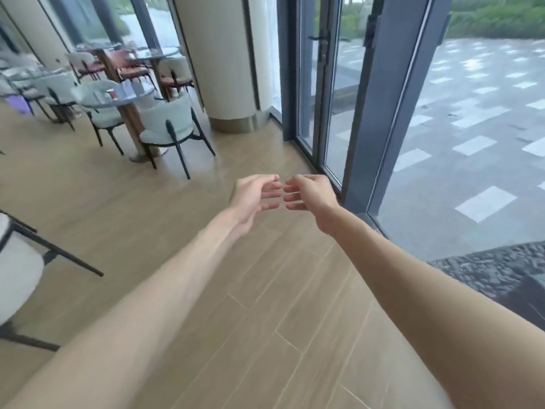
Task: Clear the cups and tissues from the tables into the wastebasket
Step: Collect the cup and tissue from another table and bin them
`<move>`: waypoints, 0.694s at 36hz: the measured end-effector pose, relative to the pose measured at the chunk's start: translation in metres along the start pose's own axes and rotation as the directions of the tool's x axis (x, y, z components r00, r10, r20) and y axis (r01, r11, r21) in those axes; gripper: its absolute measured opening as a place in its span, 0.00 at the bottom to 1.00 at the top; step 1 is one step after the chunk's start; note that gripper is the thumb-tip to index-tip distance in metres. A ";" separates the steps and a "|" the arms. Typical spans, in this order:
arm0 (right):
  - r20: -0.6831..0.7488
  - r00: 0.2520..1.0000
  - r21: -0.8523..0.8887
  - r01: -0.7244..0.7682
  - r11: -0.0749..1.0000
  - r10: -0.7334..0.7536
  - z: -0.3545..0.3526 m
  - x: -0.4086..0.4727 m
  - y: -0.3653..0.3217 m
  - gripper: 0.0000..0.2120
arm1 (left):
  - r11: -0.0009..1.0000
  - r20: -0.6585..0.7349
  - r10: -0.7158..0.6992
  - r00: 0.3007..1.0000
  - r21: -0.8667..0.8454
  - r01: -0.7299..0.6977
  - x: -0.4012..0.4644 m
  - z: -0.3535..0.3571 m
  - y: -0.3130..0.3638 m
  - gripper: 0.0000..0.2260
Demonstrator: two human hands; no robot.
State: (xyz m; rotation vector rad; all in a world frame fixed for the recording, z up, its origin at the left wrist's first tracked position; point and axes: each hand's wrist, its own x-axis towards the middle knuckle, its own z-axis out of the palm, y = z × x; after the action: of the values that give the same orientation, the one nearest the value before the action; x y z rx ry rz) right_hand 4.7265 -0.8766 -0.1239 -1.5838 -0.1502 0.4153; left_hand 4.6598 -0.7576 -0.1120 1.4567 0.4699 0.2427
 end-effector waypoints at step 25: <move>0.318 0.948 -0.064 -0.006 0.998 0.026 0.167 0.327 -0.012 0.07 | 0.999 -0.449 0.001 0.893 -0.047 -0.024 0.277 -0.153 0.012 0.10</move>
State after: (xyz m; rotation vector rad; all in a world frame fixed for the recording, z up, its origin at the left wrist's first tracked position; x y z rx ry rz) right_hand 4.9710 -0.6060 -0.1683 -1.5703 -0.4018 0.6852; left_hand 4.8383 -0.4986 -0.1510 1.3506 0.8234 0.6067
